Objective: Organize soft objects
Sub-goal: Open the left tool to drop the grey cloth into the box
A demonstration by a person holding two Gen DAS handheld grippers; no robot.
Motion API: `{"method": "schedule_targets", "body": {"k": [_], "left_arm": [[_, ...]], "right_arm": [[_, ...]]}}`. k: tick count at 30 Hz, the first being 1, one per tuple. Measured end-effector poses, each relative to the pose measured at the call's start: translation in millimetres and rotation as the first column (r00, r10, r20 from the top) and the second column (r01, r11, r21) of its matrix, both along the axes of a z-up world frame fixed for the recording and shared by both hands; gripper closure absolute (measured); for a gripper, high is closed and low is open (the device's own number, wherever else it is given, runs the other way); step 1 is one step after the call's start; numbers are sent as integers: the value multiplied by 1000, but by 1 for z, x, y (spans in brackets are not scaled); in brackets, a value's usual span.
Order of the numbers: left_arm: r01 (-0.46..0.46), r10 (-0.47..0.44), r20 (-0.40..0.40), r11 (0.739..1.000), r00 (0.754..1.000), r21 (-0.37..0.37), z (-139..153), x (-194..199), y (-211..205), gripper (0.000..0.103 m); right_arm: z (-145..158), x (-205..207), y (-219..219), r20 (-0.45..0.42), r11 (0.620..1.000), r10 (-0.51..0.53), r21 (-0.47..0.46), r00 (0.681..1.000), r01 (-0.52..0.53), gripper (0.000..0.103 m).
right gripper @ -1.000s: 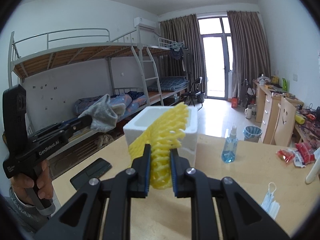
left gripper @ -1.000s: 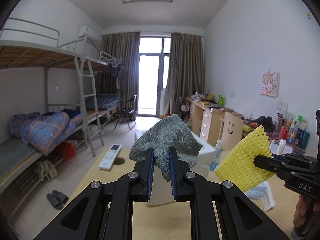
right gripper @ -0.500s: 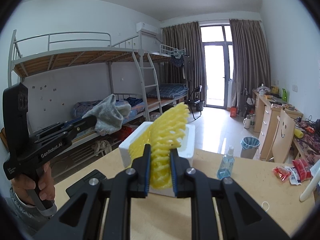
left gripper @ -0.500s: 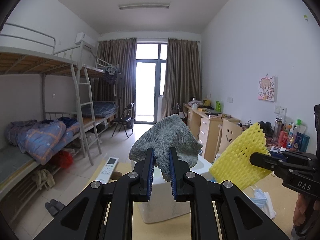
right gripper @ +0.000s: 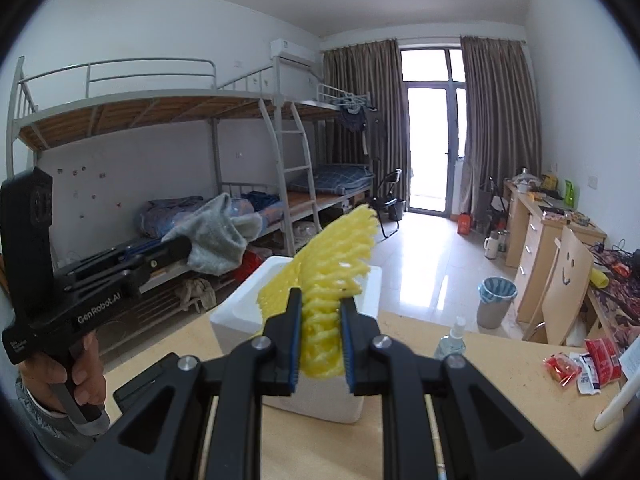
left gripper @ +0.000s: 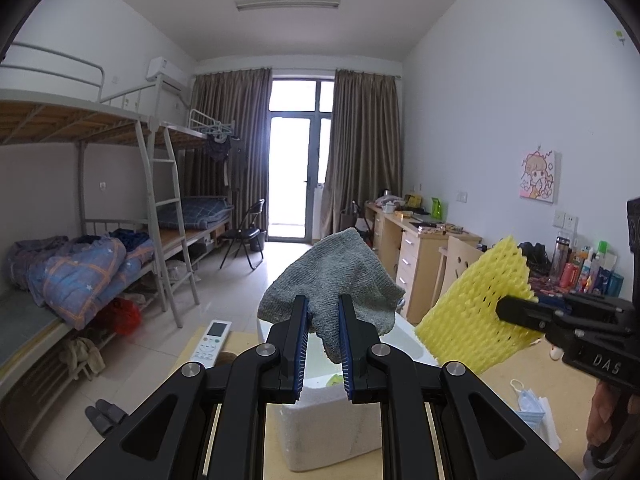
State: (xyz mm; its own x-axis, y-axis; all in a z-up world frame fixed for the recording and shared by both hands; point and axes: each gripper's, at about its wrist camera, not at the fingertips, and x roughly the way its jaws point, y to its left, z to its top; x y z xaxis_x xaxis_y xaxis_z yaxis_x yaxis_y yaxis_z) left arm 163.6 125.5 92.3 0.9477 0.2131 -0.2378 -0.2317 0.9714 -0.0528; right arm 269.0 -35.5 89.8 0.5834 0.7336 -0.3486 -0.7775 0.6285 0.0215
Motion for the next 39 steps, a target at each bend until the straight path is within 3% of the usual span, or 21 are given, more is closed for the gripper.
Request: {"method": "schedule_targets", "body": {"k": [16, 23, 32, 39], "left_arm": [[31, -30, -65, 999, 997, 8, -30, 44, 11, 87], [55, -54, -76, 998, 996, 7, -30, 49, 10, 87], [171, -171, -96, 985, 981, -8, -30, 66, 1, 87], [160, -162, -127, 987, 979, -21, -34, 74, 6, 87]], "right_arm": [[-10, 25, 14, -35, 1000, -2, -10, 999, 2, 82], [-10, 29, 19, -49, 999, -29, -38, 998, 27, 82], [3, 27, 7, -20, 996, -79, -35, 997, 79, 82], [1, 24, 12, -32, 997, -75, -37, 997, 74, 82]]}}
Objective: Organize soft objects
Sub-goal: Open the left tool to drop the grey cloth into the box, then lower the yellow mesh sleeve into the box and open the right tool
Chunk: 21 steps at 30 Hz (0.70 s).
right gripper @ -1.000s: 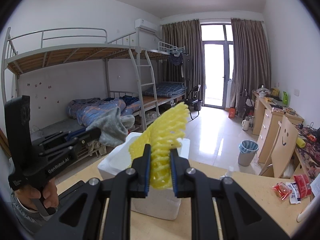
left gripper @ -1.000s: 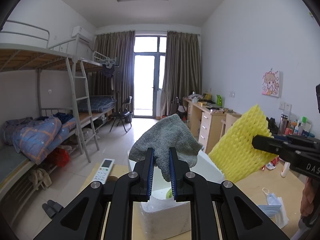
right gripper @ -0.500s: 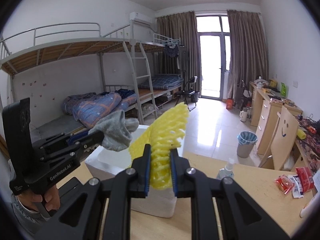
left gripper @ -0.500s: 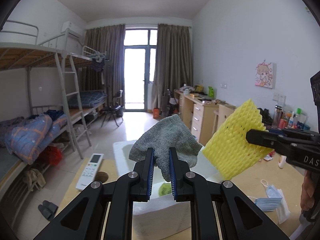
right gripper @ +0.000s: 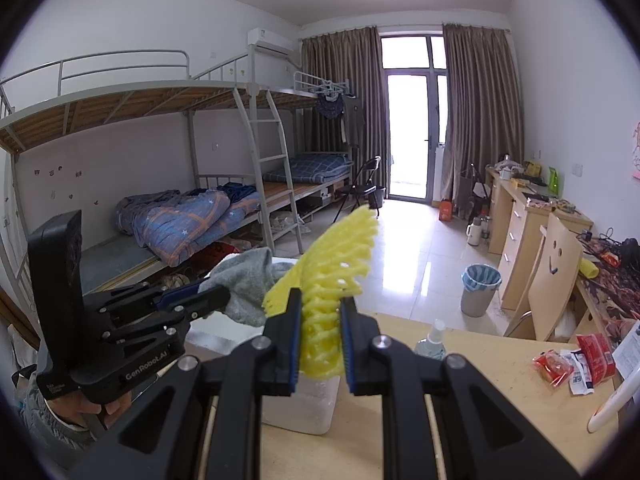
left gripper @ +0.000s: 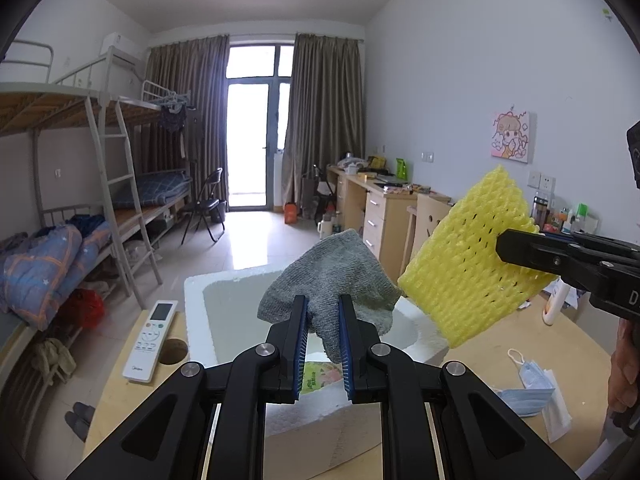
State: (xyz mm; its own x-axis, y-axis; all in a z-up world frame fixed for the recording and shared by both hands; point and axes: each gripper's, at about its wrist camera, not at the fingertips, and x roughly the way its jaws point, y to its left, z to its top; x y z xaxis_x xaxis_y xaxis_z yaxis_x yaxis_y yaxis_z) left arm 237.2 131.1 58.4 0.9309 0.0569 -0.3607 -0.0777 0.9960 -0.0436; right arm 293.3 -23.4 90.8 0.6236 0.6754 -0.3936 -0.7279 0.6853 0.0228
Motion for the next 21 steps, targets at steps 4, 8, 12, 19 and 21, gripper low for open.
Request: {"method": "schedule_targets", "body": {"k": [4, 8, 12, 19, 21], "left_arm": [[-7, 7, 0, 1000, 1000, 1, -1, 2, 3, 79], [-17, 17, -10, 1000, 1000, 0, -2, 4, 4, 25], [-53, 54, 34, 999, 998, -12, 2, -5, 9, 3], [-55, 58, 54, 997, 997, -51, -1, -28, 12, 1], [-65, 68, 64, 997, 996, -45, -3, -36, 10, 1]], "right_arm": [[1, 1, -1, 1, 1000, -2, 2, 1000, 2, 82], [4, 4, -3, 1, 1000, -5, 8, 1000, 5, 82], [3, 6, -4, 1, 1000, -5, 7, 1000, 5, 82], [4, 5, 0, -3, 1000, 5, 16, 1000, -5, 82], [5, 5, -1, 0, 1000, 15, 26, 1000, -15, 82]]}}
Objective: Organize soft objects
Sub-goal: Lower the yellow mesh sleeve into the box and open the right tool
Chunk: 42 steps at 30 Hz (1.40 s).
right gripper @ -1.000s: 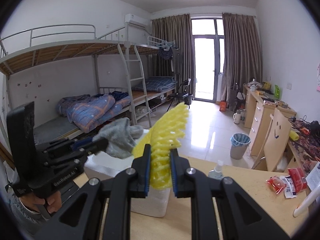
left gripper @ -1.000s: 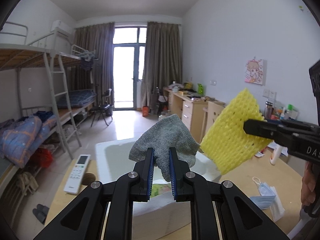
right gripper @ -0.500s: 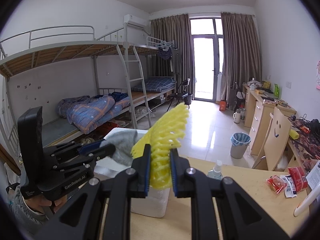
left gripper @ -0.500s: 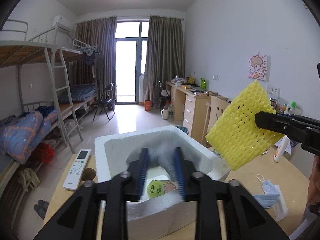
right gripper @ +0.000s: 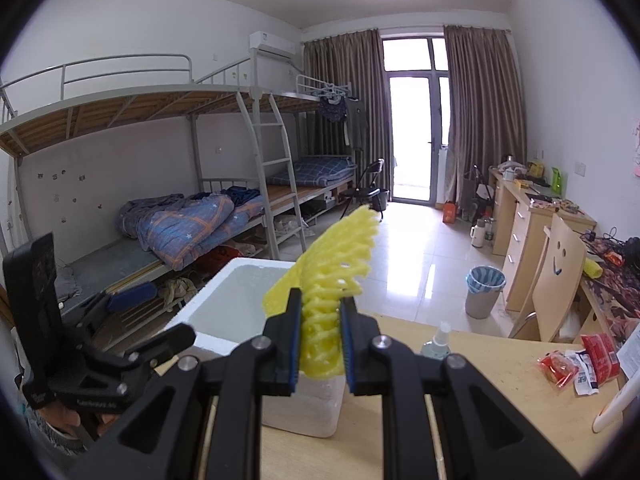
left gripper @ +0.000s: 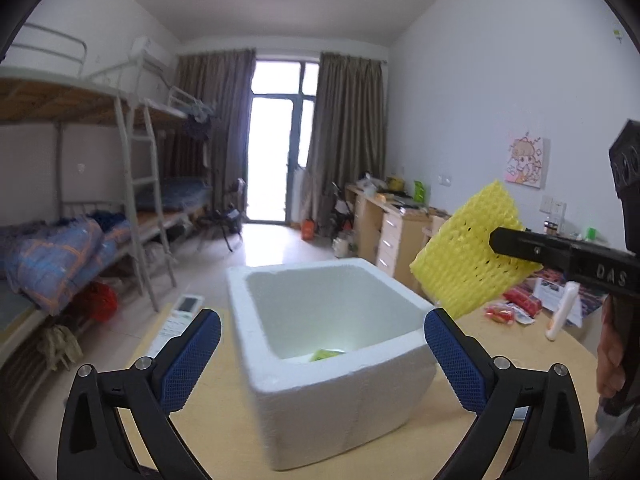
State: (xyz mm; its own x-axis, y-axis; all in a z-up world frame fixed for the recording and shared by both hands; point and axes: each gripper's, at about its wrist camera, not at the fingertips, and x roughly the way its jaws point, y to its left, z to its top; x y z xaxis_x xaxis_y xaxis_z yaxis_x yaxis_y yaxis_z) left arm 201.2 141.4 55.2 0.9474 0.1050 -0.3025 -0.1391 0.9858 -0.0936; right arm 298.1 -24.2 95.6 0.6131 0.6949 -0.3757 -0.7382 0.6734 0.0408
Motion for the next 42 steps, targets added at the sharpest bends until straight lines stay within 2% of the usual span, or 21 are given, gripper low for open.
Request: {"method": "schedule_targets", "body": {"k": [3, 6, 11, 15, 20, 25, 34, 36, 37, 38, 40, 42], "left_arm": [[-48, 46, 43, 998, 998, 45, -2, -13, -2, 1], [-75, 72, 42, 994, 997, 83, -6, -13, -1, 1], [-93, 92, 9, 994, 996, 61, -15, -9, 8, 1], [-96, 95, 32, 995, 995, 32, -15, -16, 13, 1], [-124, 122, 29, 990, 992, 64, -22, -12, 11, 1], [-125, 125, 14, 992, 992, 17, -27, -9, 16, 1], [-139, 139, -17, 990, 990, 31, -33, -4, 16, 1], [-138, 138, -14, 990, 990, 23, -32, -5, 16, 1], [-137, 137, -14, 990, 990, 23, -32, -4, 16, 1], [-136, 137, -11, 990, 991, 23, -32, -5, 17, 1], [-135, 135, -10, 991, 991, 25, -31, -5, 15, 1], [-136, 136, -11, 990, 991, 27, -32, -5, 14, 1]], "right_arm": [[-1, 4, 2, -7, 1000, 15, 10, 1000, -15, 82], [-5, 10, 8, -34, 1000, 20, 14, 999, -20, 82], [-11, 18, 22, -63, 1000, 27, 9, 998, -27, 82], [-14, 21, 33, -78, 999, 36, 1, 996, -36, 82], [-20, 22, 48, -76, 998, 48, -24, 996, -50, 82], [-28, 24, 53, -67, 998, 60, -31, 996, -62, 82], [-33, 31, 55, -89, 997, 67, -26, 994, -70, 82], [-32, 31, 55, -91, 997, 70, -26, 993, -73, 76], [-33, 30, 56, -92, 997, 68, -28, 993, -70, 64], [-33, 30, 56, -91, 998, 59, -33, 994, -63, 45], [-33, 30, 54, -89, 998, 58, -21, 994, -60, 26], [-32, 29, 51, -91, 999, 54, 0, 994, -54, 23]]}}
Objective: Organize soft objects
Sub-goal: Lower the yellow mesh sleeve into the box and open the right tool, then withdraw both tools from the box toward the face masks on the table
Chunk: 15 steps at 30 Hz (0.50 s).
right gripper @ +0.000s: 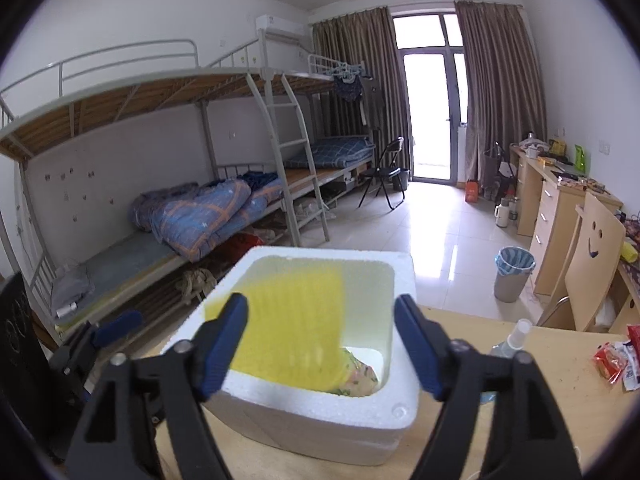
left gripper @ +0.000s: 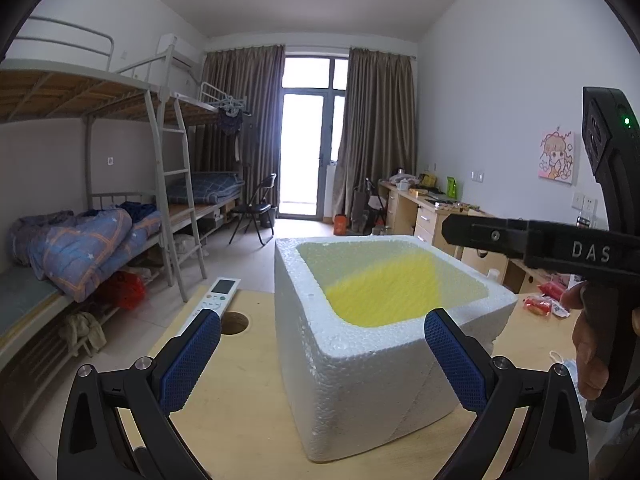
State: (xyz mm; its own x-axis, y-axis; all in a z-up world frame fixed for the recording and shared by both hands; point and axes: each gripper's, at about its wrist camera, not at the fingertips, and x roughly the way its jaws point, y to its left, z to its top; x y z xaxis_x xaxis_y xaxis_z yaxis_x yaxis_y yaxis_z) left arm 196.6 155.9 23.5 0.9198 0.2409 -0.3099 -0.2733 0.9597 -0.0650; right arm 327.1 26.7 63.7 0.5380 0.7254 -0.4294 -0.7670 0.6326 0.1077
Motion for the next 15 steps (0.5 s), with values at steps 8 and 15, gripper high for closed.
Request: {"method": "schedule_targets", "body": {"k": [8, 15], "left_arm": [[1, -1, 0, 1000, 1000, 8, 0, 2, -1, 1], [25, -25, 19, 1000, 999, 5, 5, -5, -4, 1]], "right_arm": [[3, -1, -2, -8, 1000, -16, -6, 1000, 16, 23], [17, -18, -16, 51, 999, -52, 5, 997, 52, 13]]}}
